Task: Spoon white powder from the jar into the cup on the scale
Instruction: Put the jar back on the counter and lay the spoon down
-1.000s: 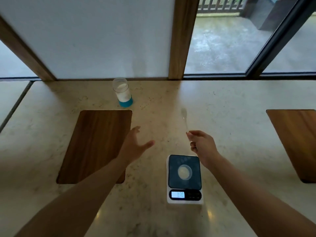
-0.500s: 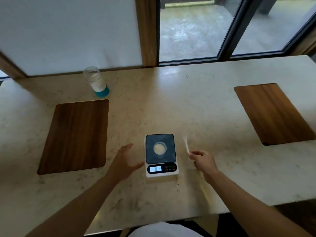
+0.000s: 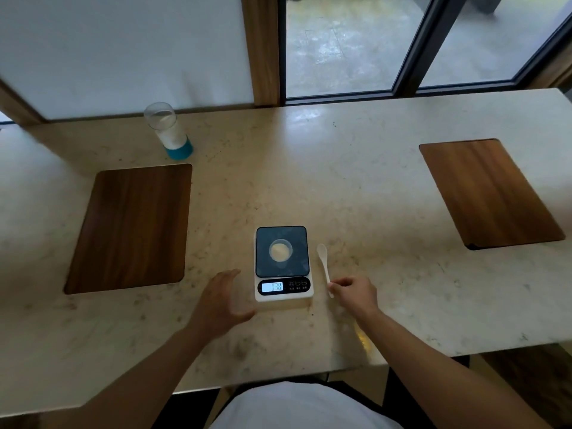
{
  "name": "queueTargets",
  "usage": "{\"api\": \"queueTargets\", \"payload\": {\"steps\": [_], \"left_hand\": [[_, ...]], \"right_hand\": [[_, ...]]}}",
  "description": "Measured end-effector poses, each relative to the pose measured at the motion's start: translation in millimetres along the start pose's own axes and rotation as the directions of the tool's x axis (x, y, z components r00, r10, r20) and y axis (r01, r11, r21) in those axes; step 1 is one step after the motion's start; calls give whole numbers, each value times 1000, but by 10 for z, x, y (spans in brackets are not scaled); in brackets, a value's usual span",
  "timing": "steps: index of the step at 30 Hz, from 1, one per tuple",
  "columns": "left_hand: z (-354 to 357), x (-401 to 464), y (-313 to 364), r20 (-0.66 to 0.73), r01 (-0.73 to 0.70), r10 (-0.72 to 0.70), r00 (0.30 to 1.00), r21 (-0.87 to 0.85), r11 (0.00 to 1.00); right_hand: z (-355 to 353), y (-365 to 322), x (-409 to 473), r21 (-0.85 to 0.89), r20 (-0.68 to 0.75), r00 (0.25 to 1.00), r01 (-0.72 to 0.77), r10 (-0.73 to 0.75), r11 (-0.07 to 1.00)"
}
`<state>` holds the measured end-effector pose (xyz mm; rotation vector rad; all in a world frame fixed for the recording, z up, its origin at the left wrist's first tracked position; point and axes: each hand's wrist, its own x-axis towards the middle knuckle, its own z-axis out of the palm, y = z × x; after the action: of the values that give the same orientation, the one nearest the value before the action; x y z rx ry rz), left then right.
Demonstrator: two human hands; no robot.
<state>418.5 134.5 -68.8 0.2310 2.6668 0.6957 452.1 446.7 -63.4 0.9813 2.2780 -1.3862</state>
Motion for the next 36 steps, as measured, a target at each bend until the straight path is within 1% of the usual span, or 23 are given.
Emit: {"api": "queueTargets", "payload": {"steps": [7,16,23,36], "left_hand": [[100,-115,-12,45,20,-21,999,25,999],[98,-122,38,39,26,-28,999,41,999],[77,-116,72,58,34,-39,998,80,996],[98,-120,52,42,77,-79,996,41,996]], "right_hand": [[67,-5,35,-1,5,1000,7,-7,1000],[118,-35,76,-28,-1,1000,-1,1,1000],[170,-74,82,-74,-36,999,-15,12,997],[138,-57,98,-115,-34,999,20,-24,993]]}}
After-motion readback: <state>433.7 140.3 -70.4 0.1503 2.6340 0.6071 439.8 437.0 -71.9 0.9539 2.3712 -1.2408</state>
